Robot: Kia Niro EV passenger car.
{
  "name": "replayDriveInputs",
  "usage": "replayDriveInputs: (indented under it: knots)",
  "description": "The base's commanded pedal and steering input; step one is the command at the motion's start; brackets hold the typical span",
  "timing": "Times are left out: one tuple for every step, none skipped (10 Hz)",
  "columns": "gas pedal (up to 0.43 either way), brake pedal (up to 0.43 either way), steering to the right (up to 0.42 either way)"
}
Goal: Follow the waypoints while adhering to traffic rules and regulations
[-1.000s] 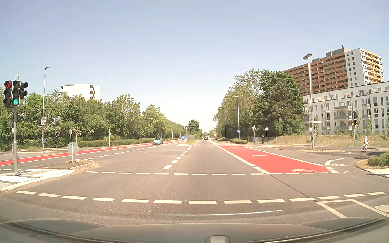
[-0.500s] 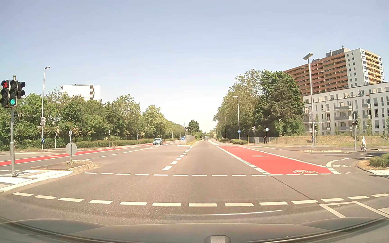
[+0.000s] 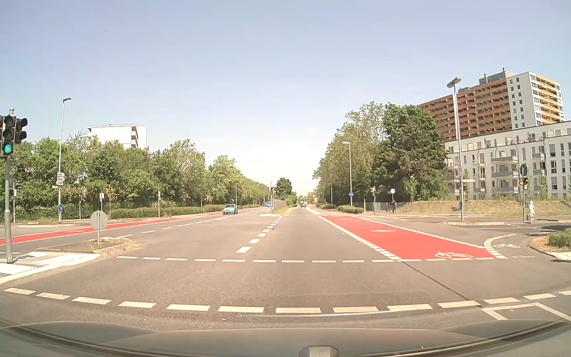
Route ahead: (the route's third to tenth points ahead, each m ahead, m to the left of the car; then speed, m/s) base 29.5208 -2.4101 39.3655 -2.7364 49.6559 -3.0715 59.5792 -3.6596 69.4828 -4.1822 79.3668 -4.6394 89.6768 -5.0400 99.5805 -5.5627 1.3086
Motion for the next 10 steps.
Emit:
replayDriveInputs:
  knots:
    - [0.319, 0.0, 0.007]
    - [0.331, 0.0, 0.007]
    - [0.339, 0.0, 0.007]
    - [0.35, 0.0, 0.007]
    - [0.358, 0.0, 0.007]
    - [0.37, 0.0, 0.006]
    - [0.378, 0.0, 0.004]
    - [0.378, 0.0, 0.0]
    - [0.39, 0.0, -0.002]
    - [0.398, 0.0, -0.005]
